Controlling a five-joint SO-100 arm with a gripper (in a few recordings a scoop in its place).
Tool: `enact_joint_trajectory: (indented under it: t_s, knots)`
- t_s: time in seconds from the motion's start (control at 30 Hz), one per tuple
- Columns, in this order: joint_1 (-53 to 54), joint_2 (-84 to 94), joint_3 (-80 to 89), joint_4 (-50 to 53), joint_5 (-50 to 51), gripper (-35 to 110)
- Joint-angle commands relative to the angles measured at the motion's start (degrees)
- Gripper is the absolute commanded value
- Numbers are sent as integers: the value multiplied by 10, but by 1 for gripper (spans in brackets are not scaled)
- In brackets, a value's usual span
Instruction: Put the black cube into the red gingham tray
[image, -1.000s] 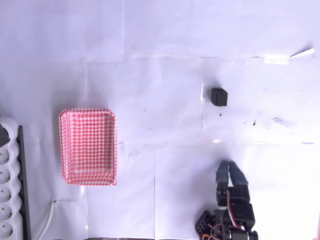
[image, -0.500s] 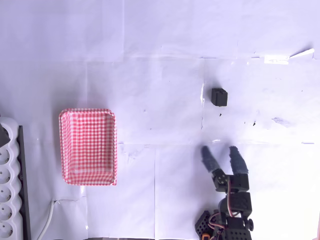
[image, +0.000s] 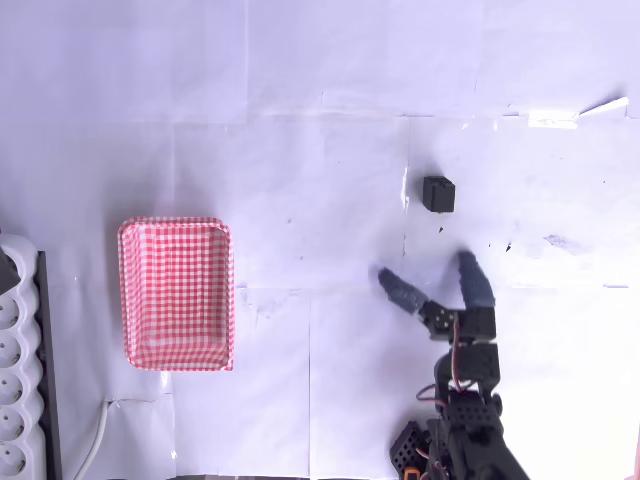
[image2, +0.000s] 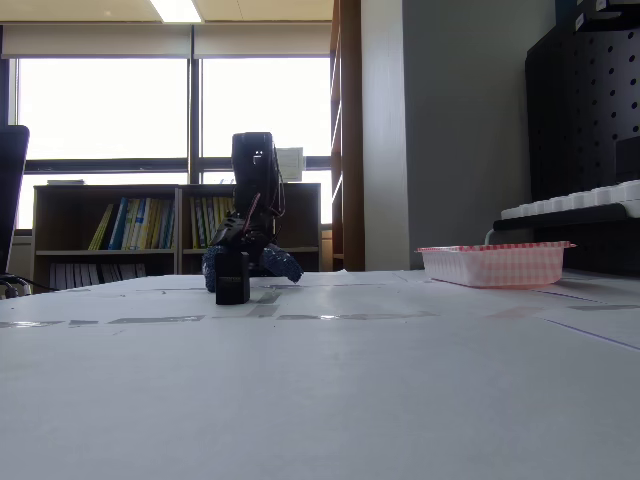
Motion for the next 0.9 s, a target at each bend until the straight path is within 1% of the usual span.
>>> enact_joint_trajectory:
  t_s: [0.0, 0.13, 0.3, 0.43, 0.6, 0.87]
  knots:
    - [2, 40, 51, -40, 10, 59]
    - [-2, 66, 54, -83, 12, 64]
    - [-3, 105, 59, -144, 8, 64]
    - [-2, 180, 89, -236, 16, 63]
    - [0, 221, 126, -265, 15, 63]
    - [4, 265, 197, -265, 11, 63]
